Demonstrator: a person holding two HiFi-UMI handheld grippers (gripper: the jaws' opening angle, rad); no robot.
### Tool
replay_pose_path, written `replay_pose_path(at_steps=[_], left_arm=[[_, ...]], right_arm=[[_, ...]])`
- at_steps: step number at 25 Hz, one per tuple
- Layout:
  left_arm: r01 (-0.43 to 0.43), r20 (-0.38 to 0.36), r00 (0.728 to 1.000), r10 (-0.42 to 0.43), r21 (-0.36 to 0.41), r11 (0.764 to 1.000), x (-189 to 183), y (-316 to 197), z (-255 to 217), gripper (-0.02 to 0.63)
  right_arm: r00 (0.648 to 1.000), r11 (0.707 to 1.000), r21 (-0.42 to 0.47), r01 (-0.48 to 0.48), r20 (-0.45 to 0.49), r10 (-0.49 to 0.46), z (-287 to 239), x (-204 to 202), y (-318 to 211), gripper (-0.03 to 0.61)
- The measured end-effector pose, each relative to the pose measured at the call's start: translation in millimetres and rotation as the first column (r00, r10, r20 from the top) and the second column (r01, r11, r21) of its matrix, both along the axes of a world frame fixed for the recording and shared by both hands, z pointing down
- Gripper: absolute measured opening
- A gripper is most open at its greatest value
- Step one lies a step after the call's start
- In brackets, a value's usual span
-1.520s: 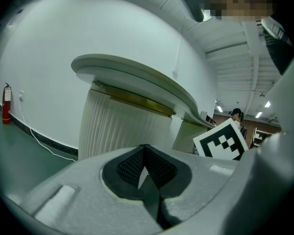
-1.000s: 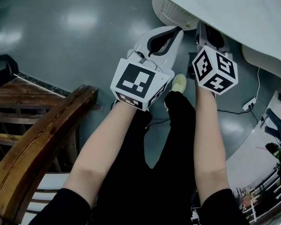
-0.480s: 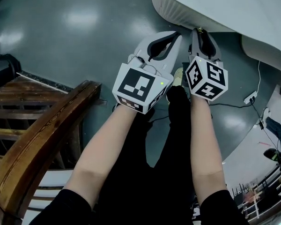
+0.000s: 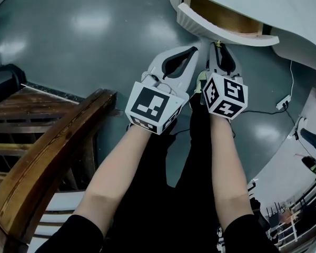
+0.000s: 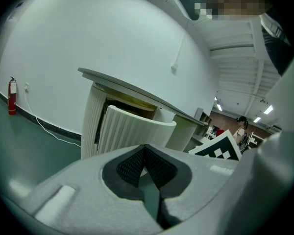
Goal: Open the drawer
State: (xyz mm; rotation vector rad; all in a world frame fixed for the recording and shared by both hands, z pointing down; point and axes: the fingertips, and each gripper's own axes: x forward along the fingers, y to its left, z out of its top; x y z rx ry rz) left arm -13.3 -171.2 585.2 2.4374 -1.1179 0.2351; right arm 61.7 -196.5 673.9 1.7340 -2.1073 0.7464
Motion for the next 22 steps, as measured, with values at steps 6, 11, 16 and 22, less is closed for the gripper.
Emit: replay_pose_path(at_steps=[6, 11, 16, 22], left_arm=[[-0.019, 0.002, 1.0, 0.019, -0.014, 1.0, -1, 20, -4, 0.009], [-0.032, 0.01, 0.999, 0.032, -0.02, 0.999, -1, 35, -4, 0.009], [-0.036, 0.011, 0.999, 0.036, -0.02, 0.999, -4, 49, -7, 0.009], [-0.042, 0.016, 0.999, 0.042, -0.028, 0.999, -3, 57, -8, 0.009]], right_arm=[[1.0, 1.0, -0.027, -0.004, -0.004, 0.004, 2, -1, 25, 0.112], [1.0, 0.999, -0.04, -0.003, -0.009, 0.003, 3, -3, 45, 0.112], [1.0, 0.999, -0.046, -0.009, -0.005, 0.009, 3, -5, 65, 0.112], [1.0, 0.998, -0.066, -0.015, -0.007, 0.014, 7, -4, 82, 0.112]])
